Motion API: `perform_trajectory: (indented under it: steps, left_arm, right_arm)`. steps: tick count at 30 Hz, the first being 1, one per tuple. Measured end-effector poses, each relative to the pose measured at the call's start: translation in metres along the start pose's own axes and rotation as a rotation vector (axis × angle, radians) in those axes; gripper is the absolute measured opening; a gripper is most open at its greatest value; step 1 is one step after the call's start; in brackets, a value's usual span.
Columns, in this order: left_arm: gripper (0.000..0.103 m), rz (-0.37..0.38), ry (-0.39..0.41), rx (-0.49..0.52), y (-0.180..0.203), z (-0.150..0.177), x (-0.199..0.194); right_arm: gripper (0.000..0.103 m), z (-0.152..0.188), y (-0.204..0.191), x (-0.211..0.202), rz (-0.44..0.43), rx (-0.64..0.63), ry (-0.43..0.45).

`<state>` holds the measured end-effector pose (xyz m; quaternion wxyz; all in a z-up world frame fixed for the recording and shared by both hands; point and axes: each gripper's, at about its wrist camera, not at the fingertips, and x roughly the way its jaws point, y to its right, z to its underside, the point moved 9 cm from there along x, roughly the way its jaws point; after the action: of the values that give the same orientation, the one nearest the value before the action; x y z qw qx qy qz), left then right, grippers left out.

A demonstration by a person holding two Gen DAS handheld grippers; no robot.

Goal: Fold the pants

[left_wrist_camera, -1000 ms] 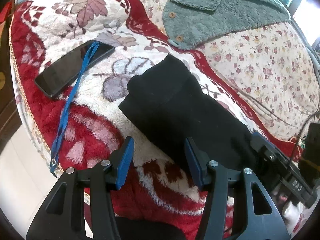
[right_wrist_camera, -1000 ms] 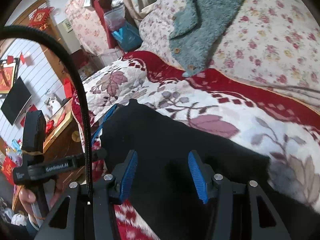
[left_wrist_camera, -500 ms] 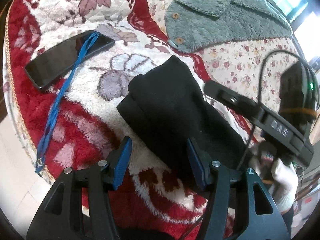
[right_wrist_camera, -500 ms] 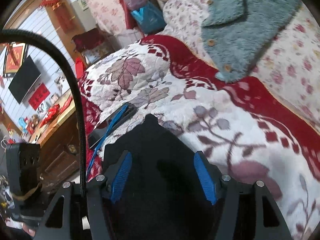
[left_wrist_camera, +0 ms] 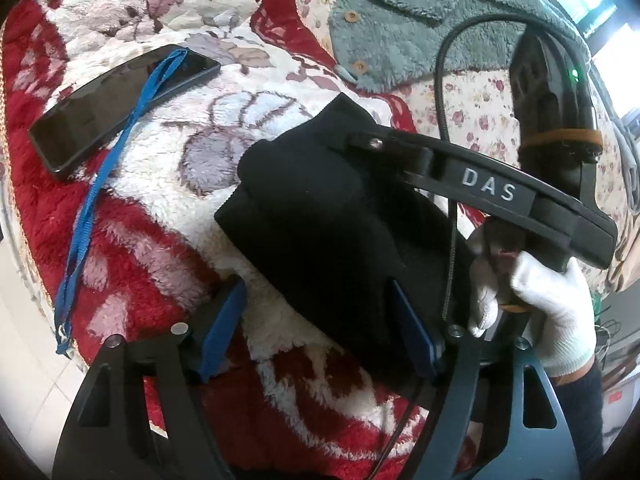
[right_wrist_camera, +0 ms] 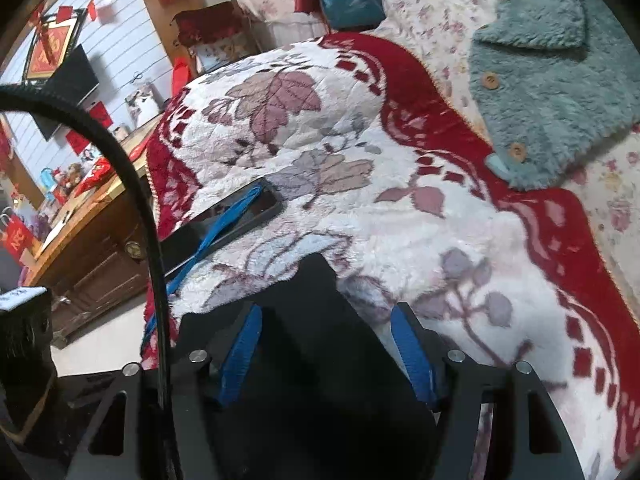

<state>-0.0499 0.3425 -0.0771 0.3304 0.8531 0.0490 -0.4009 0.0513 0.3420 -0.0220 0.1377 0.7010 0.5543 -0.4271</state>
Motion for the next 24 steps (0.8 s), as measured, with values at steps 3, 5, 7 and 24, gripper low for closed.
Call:
perform_trajectory:
  steps: [3, 5, 7, 24]
  left_arm:
    - [0.074, 0.02, 0.007, -0.016, -0.002, -0.002, 0.0]
    - [0.074, 0.033, 0.011, -0.025, -0.003, -0.003, 0.0]
    - [0.057, 0.038, 0.029, -0.04, -0.005, -0.007, -0.002]
    - [0.02, 0.038, 0.136, 0.046, 0.022, -0.013, -0.032]
  right_arm:
    - [0.05, 0.0, -0.004, 0.007, 0.011, -0.037, -0.019]
    - [0.044, -0.001, -0.007, 0.006, 0.017, -0.063, -0.019]
    - [0.037, 0.0, -0.008, 0.004, 0.022, -0.075, -0.017]
    - [0.015, -0.004, -0.024, -0.061, 0.018, -0.01, 0.196]
